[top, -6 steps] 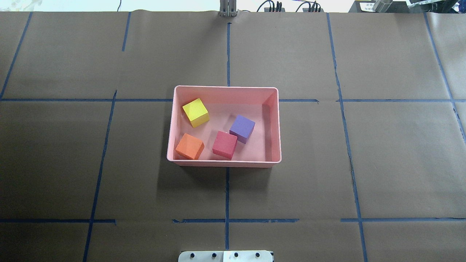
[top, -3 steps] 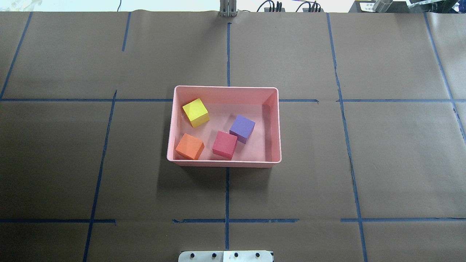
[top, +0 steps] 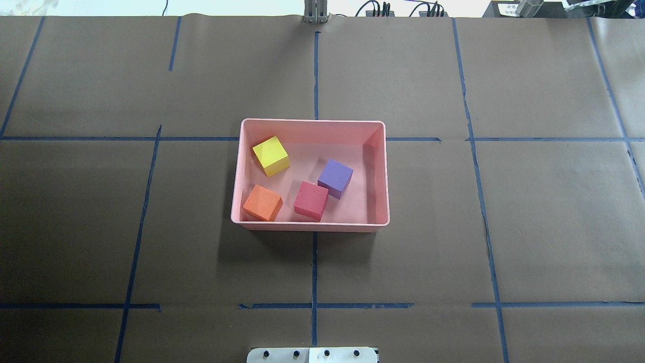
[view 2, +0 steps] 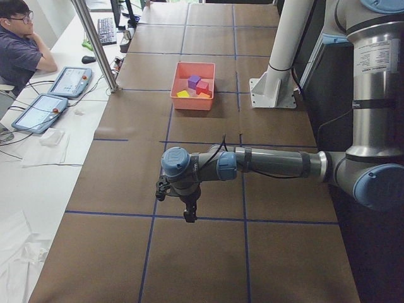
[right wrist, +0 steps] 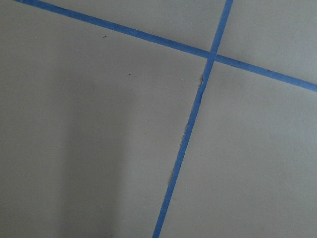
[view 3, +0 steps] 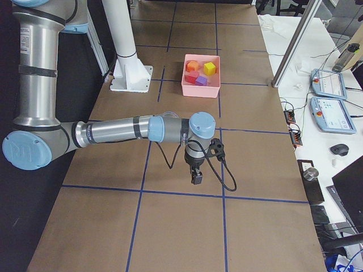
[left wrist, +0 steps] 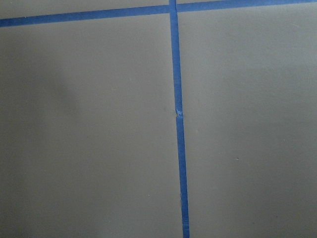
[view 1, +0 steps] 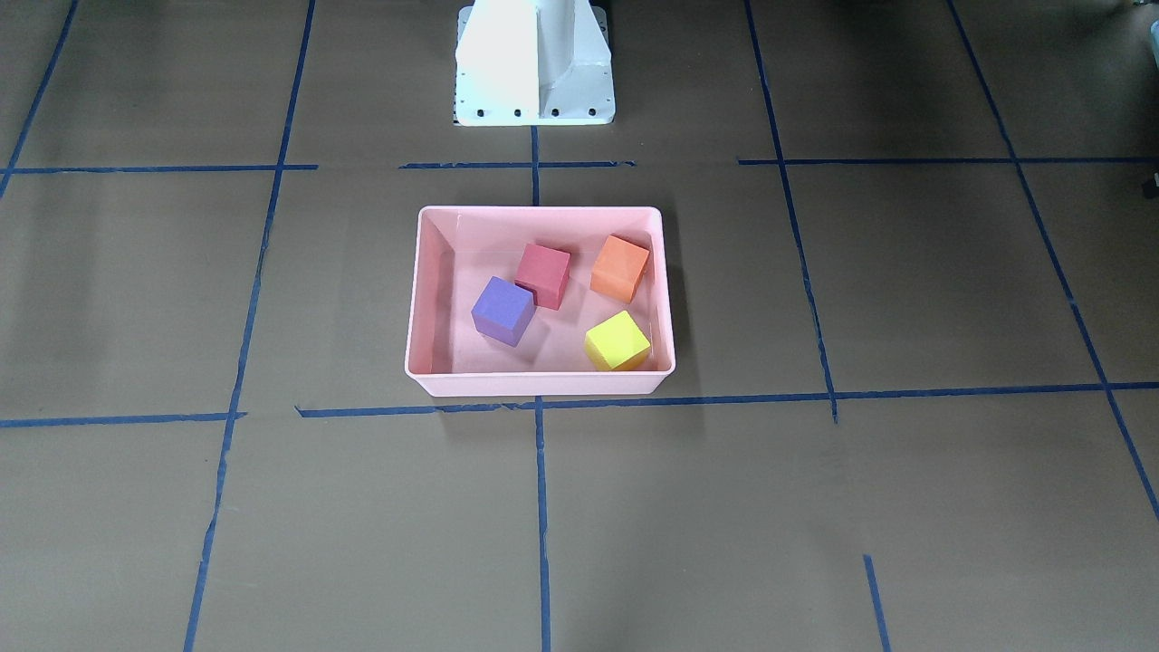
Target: Place blocks into pink bin with both arms
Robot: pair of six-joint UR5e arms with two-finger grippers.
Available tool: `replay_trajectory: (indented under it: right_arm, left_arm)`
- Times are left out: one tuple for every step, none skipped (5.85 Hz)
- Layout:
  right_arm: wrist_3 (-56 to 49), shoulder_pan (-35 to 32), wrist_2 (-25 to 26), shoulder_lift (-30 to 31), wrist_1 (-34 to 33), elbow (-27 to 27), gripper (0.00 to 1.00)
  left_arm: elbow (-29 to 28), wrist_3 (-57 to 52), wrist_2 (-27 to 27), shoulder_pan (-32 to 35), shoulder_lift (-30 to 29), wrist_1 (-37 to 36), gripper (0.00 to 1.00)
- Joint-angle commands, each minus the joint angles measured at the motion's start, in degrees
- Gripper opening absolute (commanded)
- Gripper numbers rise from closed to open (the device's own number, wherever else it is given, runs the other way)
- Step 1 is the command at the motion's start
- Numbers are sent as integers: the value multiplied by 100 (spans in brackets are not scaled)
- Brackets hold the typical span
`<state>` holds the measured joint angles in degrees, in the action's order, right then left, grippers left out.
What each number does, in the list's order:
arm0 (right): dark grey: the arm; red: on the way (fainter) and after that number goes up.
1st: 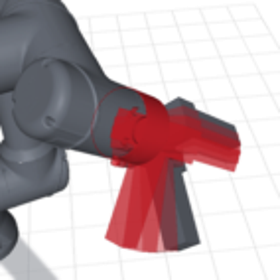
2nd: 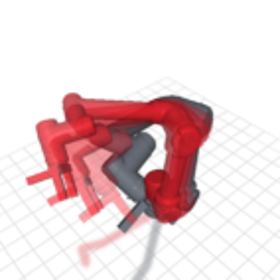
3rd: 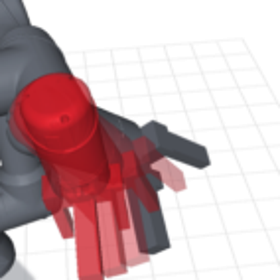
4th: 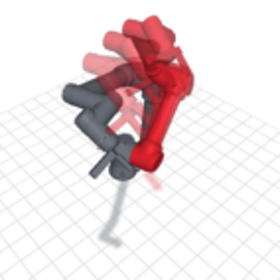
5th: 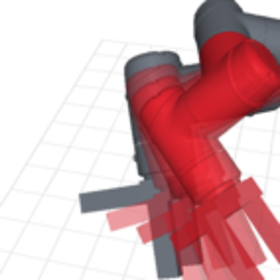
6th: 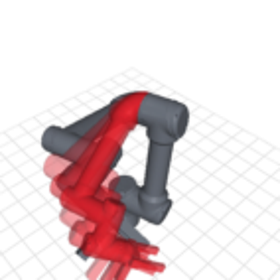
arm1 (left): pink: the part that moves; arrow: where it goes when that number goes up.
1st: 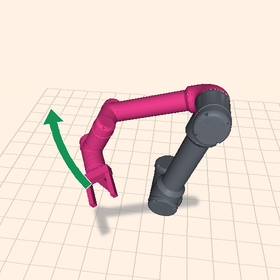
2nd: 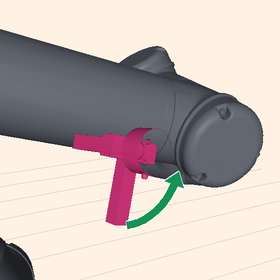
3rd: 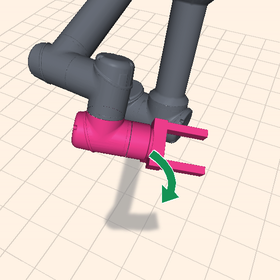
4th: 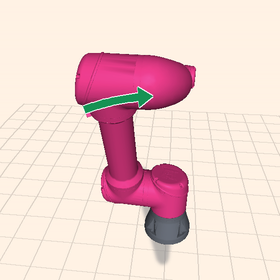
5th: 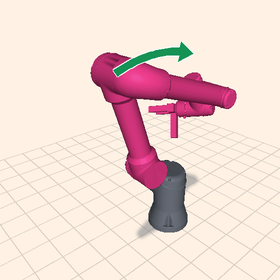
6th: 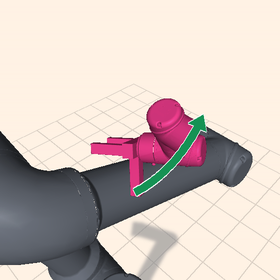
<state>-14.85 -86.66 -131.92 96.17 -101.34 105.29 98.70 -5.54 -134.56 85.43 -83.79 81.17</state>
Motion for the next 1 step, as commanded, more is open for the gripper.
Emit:
replay_trajectory:
  right_arm:
    - [0,0,-9,-2,0,-113,100]
  left_arm:
    - [1,0,0,-9,-5,-4,100]
